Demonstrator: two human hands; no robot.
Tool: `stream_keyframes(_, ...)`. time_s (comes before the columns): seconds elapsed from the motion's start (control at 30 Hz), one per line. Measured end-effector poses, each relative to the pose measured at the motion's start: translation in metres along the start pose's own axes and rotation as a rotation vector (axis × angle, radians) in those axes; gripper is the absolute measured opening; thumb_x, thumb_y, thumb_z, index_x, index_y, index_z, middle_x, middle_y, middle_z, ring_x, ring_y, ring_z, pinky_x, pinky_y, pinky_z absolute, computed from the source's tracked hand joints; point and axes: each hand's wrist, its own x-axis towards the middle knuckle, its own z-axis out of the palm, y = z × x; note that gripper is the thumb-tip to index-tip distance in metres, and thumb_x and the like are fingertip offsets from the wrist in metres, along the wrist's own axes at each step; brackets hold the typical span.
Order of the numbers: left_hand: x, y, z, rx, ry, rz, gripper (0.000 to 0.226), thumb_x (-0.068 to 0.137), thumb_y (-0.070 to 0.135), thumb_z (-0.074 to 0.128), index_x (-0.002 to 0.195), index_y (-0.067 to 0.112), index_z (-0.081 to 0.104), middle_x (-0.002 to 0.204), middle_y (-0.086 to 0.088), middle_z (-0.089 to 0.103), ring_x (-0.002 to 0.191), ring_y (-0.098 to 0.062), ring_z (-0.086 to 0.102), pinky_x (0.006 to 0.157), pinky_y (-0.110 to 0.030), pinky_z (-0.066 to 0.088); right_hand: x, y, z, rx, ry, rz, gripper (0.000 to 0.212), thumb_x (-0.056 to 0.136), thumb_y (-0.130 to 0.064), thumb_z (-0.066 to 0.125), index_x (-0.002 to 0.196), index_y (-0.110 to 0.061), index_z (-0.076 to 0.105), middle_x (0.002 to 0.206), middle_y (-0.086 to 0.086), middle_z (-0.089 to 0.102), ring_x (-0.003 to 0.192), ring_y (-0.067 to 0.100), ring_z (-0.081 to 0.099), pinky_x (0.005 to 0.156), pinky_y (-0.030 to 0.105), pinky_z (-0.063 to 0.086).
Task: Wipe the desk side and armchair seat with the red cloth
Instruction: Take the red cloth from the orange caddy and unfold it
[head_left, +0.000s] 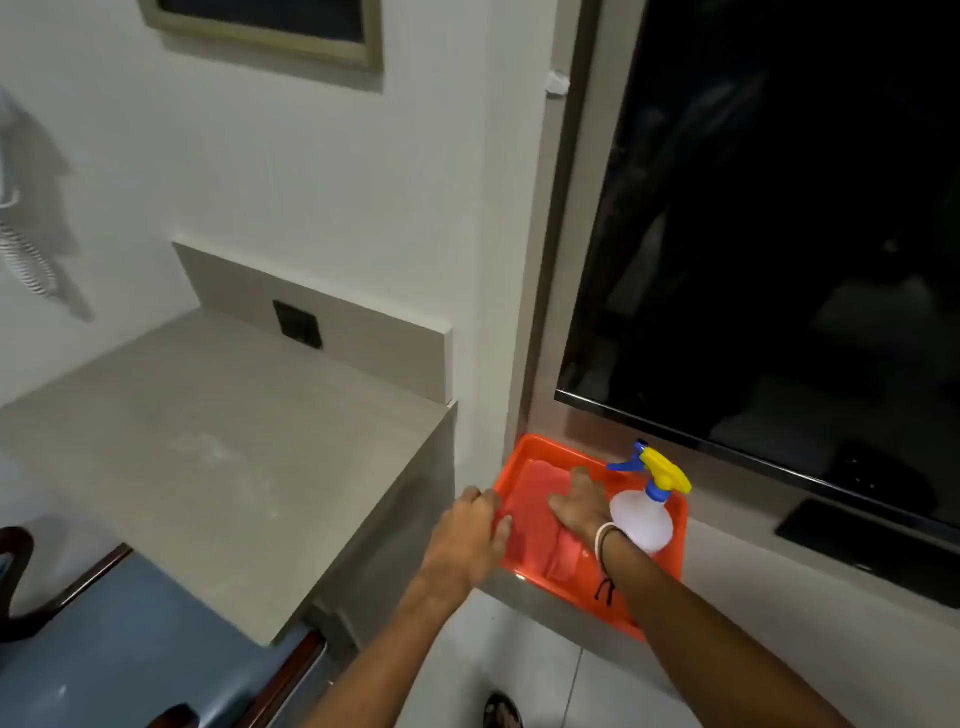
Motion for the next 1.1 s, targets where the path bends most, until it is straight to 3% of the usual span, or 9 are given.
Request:
stream_keyframes(0.13,0.045,0.016,0.033,0.054,-0.237,-0.11,0.033,0.097,0.019,0.051,0.127,0.006,0.058,0.139,-0.022,0.053,0.121,-0.042,0.06,0.106,-0.044,0.051,0.024,0.013,0.01,-0.104,-0.048,0.101,0.088,0.094,-0.035,0.063,0.156,0.002,0.014,0.157,0.026,0.036,0.147,0.038,0.036,0.117,0.039,0.039)
stream_keyframes(0.23,0.067,0.023,0.066,0.099,-0.336,-0.186,0.046,0.097,0.019,0.052,0.142,0.01,0.045,0.152,-0.021,0.038,0.131,-0.041,0.054,0.112,-0.048,0.047,0.043,0.021,0.022,-0.17,-0.027,0.094,0.096,0.096,-0.047,0.059,0.156,0.007,0.006,0.16,0.025,0.032,0.147,0.039,0.036,0.119,0.041,0.035)
stream_keyframes(0.43,0.088,0.036,0.102,0.056,-0.237,-0.338,0.076,0.097,0.022,0.06,0.156,0.01,0.015,0.147,-0.023,0.04,0.136,-0.041,0.045,0.108,-0.05,0.051,0.06,0.015,0.032,0.101,0.026,0.242,0.079,0.089,-0.041,0.072,0.148,-0.003,0.035,0.147,0.019,0.052,0.133,0.039,0.054,0.107,0.041,0.047)
stream_keyframes(0.53,0.097,0.027,0.1,-0.081,-0.237,-0.407,0.068,0.095,0.025,0.062,0.15,0.007,0.027,0.14,-0.019,0.053,0.126,-0.036,0.057,0.103,-0.047,0.054,0.051,0.013,0.029,0.231,0.06,0.207,0.05,0.089,-0.03,0.073,0.13,-0.004,0.061,0.134,0.021,0.065,0.122,0.038,0.062,0.101,0.035,0.051)
stream_keyframes(0.67,0.1,0.007,0.07,-0.306,-0.281,-0.364,0.044,0.086,0.026,0.074,0.122,0.005,0.062,0.123,-0.012,0.067,0.118,-0.03,0.062,0.099,-0.037,0.05,0.031,0.006,0.019,0.423,0.131,0.175,0.058,0.09,-0.026,0.074,0.14,-0.004,0.054,0.142,0.021,0.057,0.125,0.038,0.057,0.104,0.042,0.045)
stream_keyframes(0.77,0.084,-0.012,0.032,-0.509,-0.208,-0.297,0.019,0.079,0.021,0.076,0.09,0.009,0.066,0.08,0.001,0.061,0.078,-0.021,0.062,0.077,-0.033,0.05,0.021,-0.016,0.014,0.586,0.189,0.106,0.053,0.086,-0.026,0.078,0.133,-0.017,0.057,0.131,0.011,0.063,0.104,0.022,0.058,0.09,0.034,0.045)
stream_keyframes(0.9,0.053,-0.079,-0.026,-0.719,-0.014,-0.286,0.018,0.067,0.023,0.076,0.077,0.022,0.06,0.075,0.001,0.06,0.068,-0.013,0.053,0.065,-0.027,0.045,0.006,-0.078,0.043,0.761,0.028,-0.05,0.033,0.08,-0.026,0.084,0.108,-0.031,0.068,0.105,-0.016,0.075,0.093,0.005,0.07,0.08,0.016,0.055)
stream_keyframes(1.0,0.032,-0.153,-0.059,-0.776,0.167,-0.386,0.033,0.068,0.004,0.09,0.088,0.011,0.064,0.07,0.017,0.069,0.062,0.003,0.06,0.062,-0.012,0.049,0.002,-0.13,0.099,0.771,-0.079,-0.055,0.023,0.077,-0.015,0.086,0.094,-0.013,0.07,0.097,0.009,0.077,0.085,0.019,0.069,0.081,0.04,0.059)
stream_keyframes(1.1,0.012,-0.222,-0.075,-0.697,0.363,-0.492,0.042,0.066,0.005,0.092,0.093,0.015,0.062,0.07,0.015,0.072,0.061,0.007,0.063,0.059,-0.007,0.048,-0.008,-0.182,0.16,0.66,-0.139,-0.083,0.031,0.076,-0.017,0.087,0.09,0.003,0.068,0.085,0.017,0.072,0.077,0.023,0.064,0.081,0.044,0.056)
